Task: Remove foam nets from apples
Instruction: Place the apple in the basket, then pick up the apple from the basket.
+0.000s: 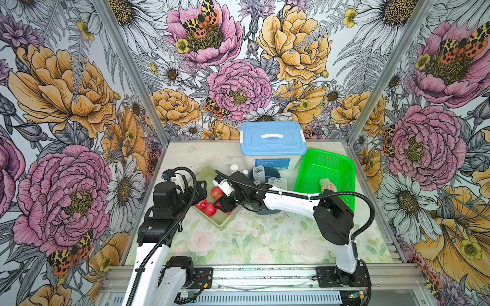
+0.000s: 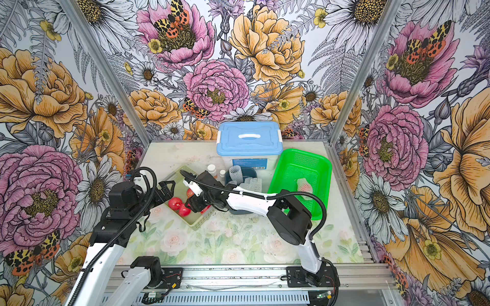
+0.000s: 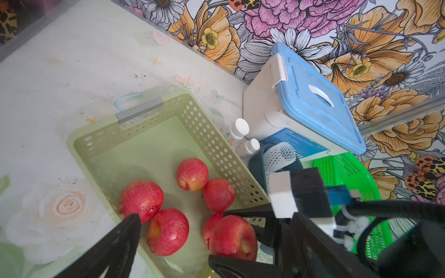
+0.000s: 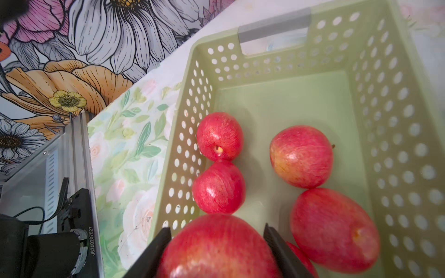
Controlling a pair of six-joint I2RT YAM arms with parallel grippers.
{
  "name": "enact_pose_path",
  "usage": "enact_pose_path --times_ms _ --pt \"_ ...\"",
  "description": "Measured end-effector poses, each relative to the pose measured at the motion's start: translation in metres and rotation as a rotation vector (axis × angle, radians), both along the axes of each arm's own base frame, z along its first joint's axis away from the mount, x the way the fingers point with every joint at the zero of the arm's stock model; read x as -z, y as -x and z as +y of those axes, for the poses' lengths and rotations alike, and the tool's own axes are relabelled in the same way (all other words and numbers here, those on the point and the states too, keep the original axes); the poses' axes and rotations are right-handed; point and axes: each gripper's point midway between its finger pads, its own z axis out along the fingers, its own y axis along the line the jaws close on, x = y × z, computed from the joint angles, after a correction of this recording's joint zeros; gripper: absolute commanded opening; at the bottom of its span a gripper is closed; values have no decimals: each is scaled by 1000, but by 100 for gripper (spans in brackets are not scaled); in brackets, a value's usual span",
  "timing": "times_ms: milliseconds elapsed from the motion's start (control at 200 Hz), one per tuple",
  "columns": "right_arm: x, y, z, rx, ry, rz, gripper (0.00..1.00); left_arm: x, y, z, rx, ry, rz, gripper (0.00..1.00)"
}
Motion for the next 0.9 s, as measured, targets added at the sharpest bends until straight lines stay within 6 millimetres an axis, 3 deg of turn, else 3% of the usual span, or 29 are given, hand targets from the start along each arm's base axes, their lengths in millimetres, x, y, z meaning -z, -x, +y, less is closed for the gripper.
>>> enact_pose_path --times_ms 160,305,430,540,716,826,901 --pt "19 -2 6 -7 23 27 75 -5 0 2 -4 -12 -12 99" --pt "24 -3 4 -1 42 25 87 -6 0 1 2 -20 -15 99" --pt "19 -11 -1 23 52 -11 90 -6 0 0 11 -17 -15 99" --pt "-3 -18 -18 60 35 -36 90 -5 -3 -7 42 -9 -9 99" --pt "-68 -56 -88 211 -42 -99 96 -4 -10 -28 130 -1 1 99" --pt "-106 -83 -156 371 -96 -135 100 -6 -12 -45 196 -4 -7 99" --pt "-118 -100 -211 505 -110 -144 100 -7 -12 -62 255 -10 -6 99"
